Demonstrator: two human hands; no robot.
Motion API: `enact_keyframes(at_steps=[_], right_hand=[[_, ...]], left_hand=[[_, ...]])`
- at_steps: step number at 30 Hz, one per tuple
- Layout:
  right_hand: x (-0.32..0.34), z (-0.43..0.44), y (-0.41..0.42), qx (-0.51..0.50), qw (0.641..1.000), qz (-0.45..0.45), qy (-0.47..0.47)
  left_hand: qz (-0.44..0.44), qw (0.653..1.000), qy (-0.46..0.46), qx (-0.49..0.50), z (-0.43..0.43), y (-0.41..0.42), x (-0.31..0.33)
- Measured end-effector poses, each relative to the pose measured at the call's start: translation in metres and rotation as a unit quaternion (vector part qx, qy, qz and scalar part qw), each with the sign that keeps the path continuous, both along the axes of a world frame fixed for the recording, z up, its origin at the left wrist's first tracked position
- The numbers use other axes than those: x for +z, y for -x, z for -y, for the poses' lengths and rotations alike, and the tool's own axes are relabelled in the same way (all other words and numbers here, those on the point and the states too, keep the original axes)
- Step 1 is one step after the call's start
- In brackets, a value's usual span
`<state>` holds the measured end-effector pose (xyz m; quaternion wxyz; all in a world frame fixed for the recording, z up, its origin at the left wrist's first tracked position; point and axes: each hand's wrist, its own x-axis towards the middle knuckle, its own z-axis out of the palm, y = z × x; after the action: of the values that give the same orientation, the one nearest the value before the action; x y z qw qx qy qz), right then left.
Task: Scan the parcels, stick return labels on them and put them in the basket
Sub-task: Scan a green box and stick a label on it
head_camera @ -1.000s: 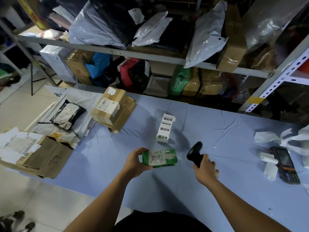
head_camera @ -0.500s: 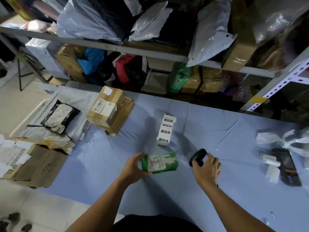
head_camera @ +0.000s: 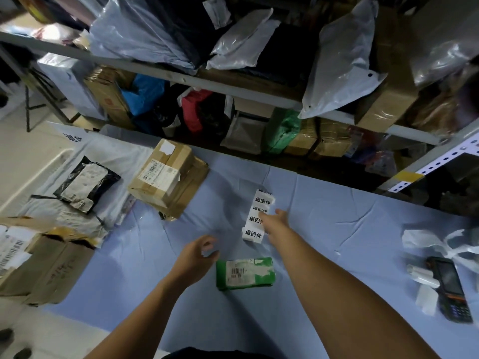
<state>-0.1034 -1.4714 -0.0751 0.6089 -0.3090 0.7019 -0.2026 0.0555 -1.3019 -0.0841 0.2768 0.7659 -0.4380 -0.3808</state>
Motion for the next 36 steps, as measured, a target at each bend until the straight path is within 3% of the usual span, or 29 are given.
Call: enact_keyframes(at_steps=[2, 5, 9, 12, 19, 23, 28, 31, 34, 36], right_hand=[[-0.004, 0.001, -0.001, -0.008, 0.999, 0.044, -0.012], [0.002, -0.012, 0.004, 0.058, 0.993, 0.101, 0.014], [0.013, -0.039, 0.015, 0.182, 0.972, 0.120, 0.085], [0.016, -0.056, 0.023, 0.244, 0.956, 0.100, 0.131], [0.026, -0.071, 0.044, 0.341, 0.928, 0.005, 0.152], [0.039, -0.073, 0.050, 0.405, 0.898, -0.030, 0.169], [0.068, -0.075, 0.035, 0.289, 0.928, 0.115, 0.204], [0.079, -0.079, 0.029, 0.262, 0.927, 0.128, 0.236], [0.081, -0.083, 0.028, 0.231, 0.930, 0.117, 0.262], [0.084, -0.086, 0.029, 0.221, 0.933, 0.123, 0.258]], left_hand=[[0.008, 1.000, 0.012, 0.004, 0.008, -0.002, 0.003], [-0.011, 1.000, 0.018, 0.022, 0.022, -0.001, 0.010], [-0.200, 0.971, 0.018, 0.130, 0.048, 0.016, 0.020], [-0.340, 0.918, 0.017, 0.205, 0.060, 0.028, 0.028], [-0.408, 0.881, 0.117, 0.210, 0.060, 0.027, 0.055], [-0.359, 0.909, 0.151, 0.148, 0.055, 0.025, 0.069], [-0.301, 0.939, 0.158, 0.055, 0.040, 0.028, 0.078], [-0.249, 0.949, 0.190, 0.022, 0.032, 0.033, 0.083], [-0.073, 0.967, 0.244, 0.026, 0.027, 0.037, 0.084], [0.064, 0.958, 0.280, 0.011, 0.024, 0.038, 0.084]])
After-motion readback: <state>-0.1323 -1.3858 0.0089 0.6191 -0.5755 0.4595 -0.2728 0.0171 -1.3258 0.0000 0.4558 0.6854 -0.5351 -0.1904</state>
